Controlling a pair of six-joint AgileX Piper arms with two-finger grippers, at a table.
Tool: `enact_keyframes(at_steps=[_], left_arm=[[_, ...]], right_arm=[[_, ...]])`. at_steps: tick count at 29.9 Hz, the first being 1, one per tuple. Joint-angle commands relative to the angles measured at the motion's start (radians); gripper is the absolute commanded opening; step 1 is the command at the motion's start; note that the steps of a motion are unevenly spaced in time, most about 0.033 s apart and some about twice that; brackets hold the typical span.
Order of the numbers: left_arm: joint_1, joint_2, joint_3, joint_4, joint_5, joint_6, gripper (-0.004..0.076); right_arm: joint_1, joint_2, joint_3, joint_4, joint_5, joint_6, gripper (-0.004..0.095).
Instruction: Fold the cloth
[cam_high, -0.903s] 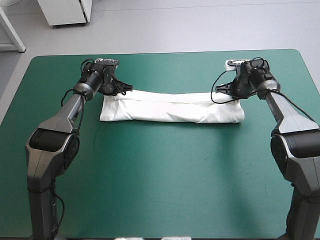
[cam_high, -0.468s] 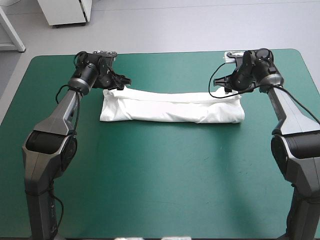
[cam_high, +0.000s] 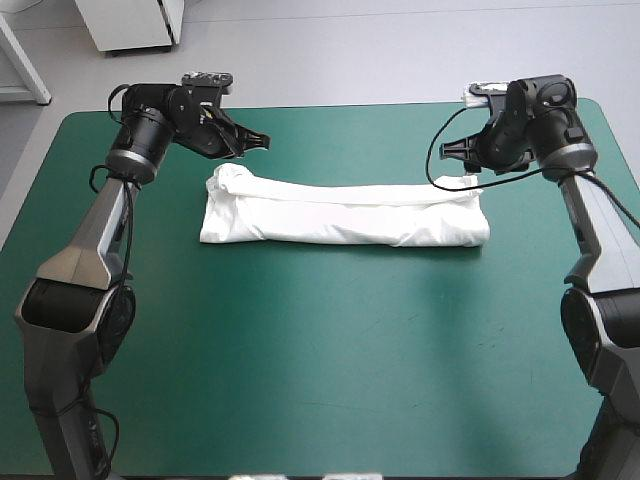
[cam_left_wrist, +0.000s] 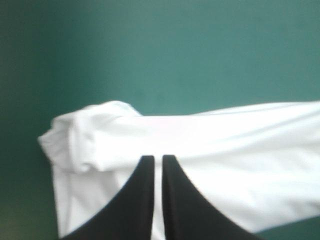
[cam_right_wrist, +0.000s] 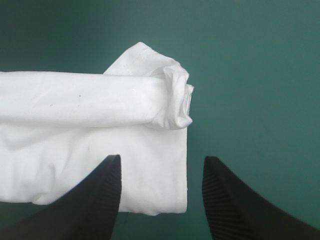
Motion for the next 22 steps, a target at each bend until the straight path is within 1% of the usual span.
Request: enact_keyframes(at_steps=[1,5,11,16,22], left_arm=[[-0.052,-0.073,-0.033,-0.119,-0.008,0.047,-0.0009],[-0.154,-0.071,-0.029,-0.095,-0.02,0.068,-0.0009],[-0.27,-0.018,-0.027,-0.085,-0.048,0.068,-0.0009],[-0.295,0.073,-0.027,-0.088,-0.053,0.068,-0.0009],[-0.295,0.151,-0.027,-0.099,-0.093,0.068,-0.0009]], right_arm=[[-0.011,-0.104,-0.033,-0.015,-0.016,0.0,0.0486],[-0.023,-0.143,-0.033,-0.019,-0.007,0.0,0.0475],[-0.074,-0.185,-0.033,0.008,0.006,0.004,0.0374],[-0.133,-0.207,-0.031,0.074,0.006,-0.004,0.0338],[-0.158,-0.211,-0.006,0.08,0.006,-0.007,0.0336]])
